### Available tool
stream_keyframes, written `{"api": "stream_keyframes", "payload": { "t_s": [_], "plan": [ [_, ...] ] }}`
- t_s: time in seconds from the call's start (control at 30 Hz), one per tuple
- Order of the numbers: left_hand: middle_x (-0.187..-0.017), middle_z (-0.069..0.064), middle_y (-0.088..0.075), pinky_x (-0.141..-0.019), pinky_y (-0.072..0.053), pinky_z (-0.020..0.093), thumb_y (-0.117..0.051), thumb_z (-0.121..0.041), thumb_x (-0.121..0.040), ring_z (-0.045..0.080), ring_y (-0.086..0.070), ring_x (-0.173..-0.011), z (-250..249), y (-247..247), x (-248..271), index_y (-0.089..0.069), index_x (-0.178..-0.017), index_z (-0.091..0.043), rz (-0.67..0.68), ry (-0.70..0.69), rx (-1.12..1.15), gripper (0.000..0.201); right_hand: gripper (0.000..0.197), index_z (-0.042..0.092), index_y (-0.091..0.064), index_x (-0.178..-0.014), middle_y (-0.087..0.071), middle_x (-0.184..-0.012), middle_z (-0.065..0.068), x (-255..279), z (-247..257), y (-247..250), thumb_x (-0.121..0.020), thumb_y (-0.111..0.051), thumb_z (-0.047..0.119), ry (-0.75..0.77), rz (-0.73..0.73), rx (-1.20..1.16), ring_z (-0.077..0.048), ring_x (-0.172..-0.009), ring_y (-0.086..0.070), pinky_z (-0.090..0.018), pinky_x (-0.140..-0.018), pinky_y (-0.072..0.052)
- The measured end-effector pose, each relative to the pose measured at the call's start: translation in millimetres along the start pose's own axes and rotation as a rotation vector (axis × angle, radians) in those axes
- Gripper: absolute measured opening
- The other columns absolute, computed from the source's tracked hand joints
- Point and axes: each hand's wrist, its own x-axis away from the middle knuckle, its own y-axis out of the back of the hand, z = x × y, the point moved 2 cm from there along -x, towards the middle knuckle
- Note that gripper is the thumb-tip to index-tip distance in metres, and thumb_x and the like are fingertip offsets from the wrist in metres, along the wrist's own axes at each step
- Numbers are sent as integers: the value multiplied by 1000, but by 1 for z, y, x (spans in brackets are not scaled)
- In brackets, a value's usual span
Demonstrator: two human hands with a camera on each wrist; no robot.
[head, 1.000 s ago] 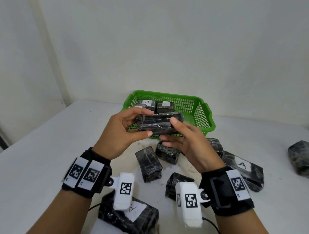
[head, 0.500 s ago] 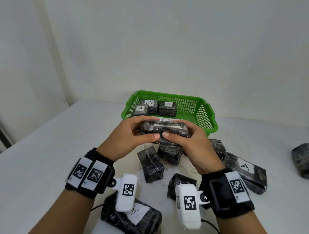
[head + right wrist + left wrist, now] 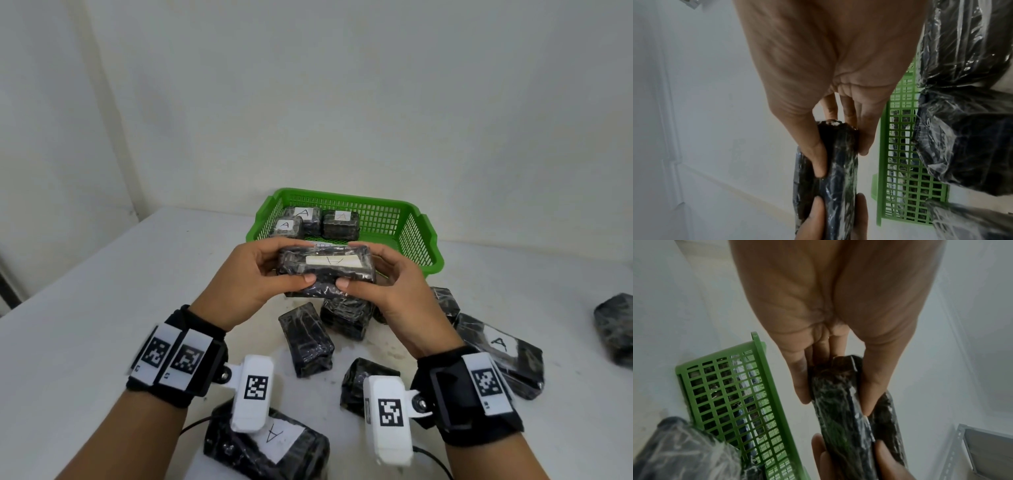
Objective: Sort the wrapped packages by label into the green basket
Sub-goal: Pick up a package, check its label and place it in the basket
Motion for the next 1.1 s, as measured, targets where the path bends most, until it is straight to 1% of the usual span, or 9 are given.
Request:
{"api": "stream_keyframes", "payload": {
  "t_s": [0.13, 0.3, 0.37, 0.47, 0.6, 0.7, 0.8, 0.93, 1.1],
  "plan": [
    [-112, 4, -76, -86, -57, 20, -79, 9, -73, 15, -72, -106, -1, -2, 0, -71, -116, -12, 30, -36, -2, 48, 58, 6, -68, -126, -79, -116, -5, 2, 2, -4, -73, -83, -13, 26, 24, -15, -12, -104, -77, -20, -82, -60],
    [-113, 6, -76, -91, -58, 27, -78, 15, -71, 18, -71, -110, -4, 2, 2, -70, -115, -8, -23, -134, 19, 50, 77, 24, -61, -139, -75, -125, 5, 3, 3, -2, -71, -91, 2, -16, 81, 32, -10, -111, -74, -27, -93, -60],
    [-116, 8, -74, -94, -57, 29, -78, 16, -70, 19, -69, -113, -5, 4, 1, -69, -117, -5, -19, -171, 9, 52, 69, 18, -62, -136, -76, -126, -1, 3, 1, -3, -73, -90, 14, -89, 133, -71, -19, -114, -74, -35, -95, -62],
    [-125, 9, -70, -97, -55, 31, -78, 19, -68, 21, -66, -119, -5, 2, 2, -65, -123, -5, 65, -153, 12, 61, 45, 3, -66, -124, -77, -121, -14, 1, 0, -5, -84, -77, 17, -165, 95, -235, -31, -112, -74, -39, -84, -66],
    [-135, -3, -63, -92, -56, 25, -82, 1, -69, 13, -65, -119, -7, -4, 7, -52, -141, -20, 161, -3, 27, 81, 29, 10, -71, -116, -80, -114, -9, 1, 0, 1, -88, -77, 5, -99, 13, -114, -27, -106, -77, -39, -86, -64],
    [-121, -1, -71, -76, -57, 21, -78, -15, -78, 9, -72, -95, -7, -7, 6, -62, -133, -23, 68, 41, -46, 57, 33, 15, -73, -115, -81, -111, -5, 1, 1, 2, -85, -80, 4, -68, -4, -52, -25, -107, -76, -39, -93, -60],
    [-101, 0, -76, -66, -56, 19, -76, -6, -84, 11, -71, -80, -3, -7, 3, -72, -119, -17, 18, 40, -93, 37, 32, 13, -75, -115, -81, -110, -5, 2, 1, -4, -84, -83, 11, -50, 0, -9, -23, -109, -76, -45, -102, -57],
    [-99, 2, -78, -67, -56, 18, -77, -7, -83, 10, -72, -81, -2, -5, 3, -74, -114, -16, 2, 29, -102, 33, 32, 11, -75, -113, -81, -108, -4, 3, 0, -8, -82, -84, 10, -30, -7, 12, -22, -106, -76, -42, -101, -58],
    [-103, 1, -78, -73, -62, 29, -79, -13, -77, 17, -75, -89, -3, 0, 2, -74, -114, -18, -90, 35, -48, 37, 46, 7, -67, -124, -80, -111, -10, 1, -3, -8, -81, -82, -1, -63, 37, -78, -25, -99, -77, -35, -84, -65]
  ]
}}
